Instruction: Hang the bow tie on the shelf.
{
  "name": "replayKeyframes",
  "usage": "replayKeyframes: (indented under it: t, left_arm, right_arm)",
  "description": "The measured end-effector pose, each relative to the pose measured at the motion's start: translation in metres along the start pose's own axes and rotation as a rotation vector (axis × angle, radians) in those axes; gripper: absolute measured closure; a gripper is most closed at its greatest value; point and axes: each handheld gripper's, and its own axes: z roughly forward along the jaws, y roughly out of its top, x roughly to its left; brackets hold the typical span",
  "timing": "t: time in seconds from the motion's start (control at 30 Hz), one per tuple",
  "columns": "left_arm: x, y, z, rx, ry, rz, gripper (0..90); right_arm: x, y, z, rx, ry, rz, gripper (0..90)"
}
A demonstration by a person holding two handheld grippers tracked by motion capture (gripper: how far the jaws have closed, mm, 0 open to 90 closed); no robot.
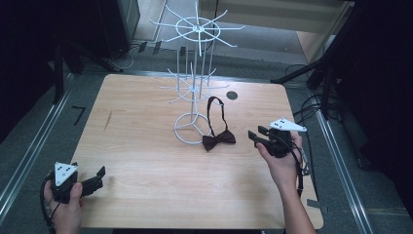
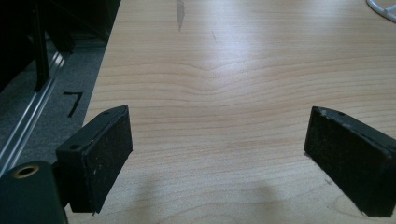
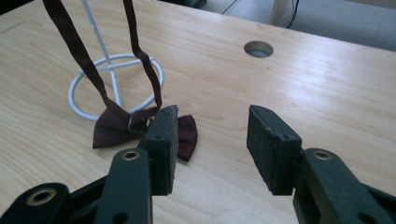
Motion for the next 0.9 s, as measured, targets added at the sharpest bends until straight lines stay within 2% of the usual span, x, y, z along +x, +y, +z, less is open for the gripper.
replayKeyframes:
  t: [0.2,0.4,0.47,0.5,0.63,0.73,0.9]
  left_arm:
    - [0.000,0.000,0.000,-0.001,0.000,0.000,8.4]
    - [0.000,0.000,0.000,0.000,-0.006,-0.006,8.4]
    - [0.000,0.000,0.000,-0.004,-0.005,-0.008,8.4]
    - [0.000,0.000,0.000,0.001,-0.001,-0.005,8.4]
    - [-0.001,0.000,0.000,-0.005,0.004,-0.004,8.4]
    - [-0.001,0.000,-0.001,-0.002,0.005,-0.001,8.4]
    - [0.000,0.000,-0.001,-0.009,0.007,-0.010,8.4]
  right_arm:
    - [-0.005,-0.015,-0.004,0.012,-0.017,0.002,49.0]
    - [-0.012,-0.039,-0.014,0.004,-0.043,0.005,33.5]
    - [-0.014,-0.042,-0.015,-0.001,-0.042,0.005,31.4]
    - [-0.015,-0.050,-0.017,-0.003,-0.032,0.009,26.6]
    - [-0.018,-0.063,-0.021,0.002,-0.021,0.016,16.3]
    - [-0.023,-0.072,-0.025,0.014,-0.027,0.029,12.8]
    - [-0.033,-0.088,-0.037,0.004,-0.030,0.063,4.6]
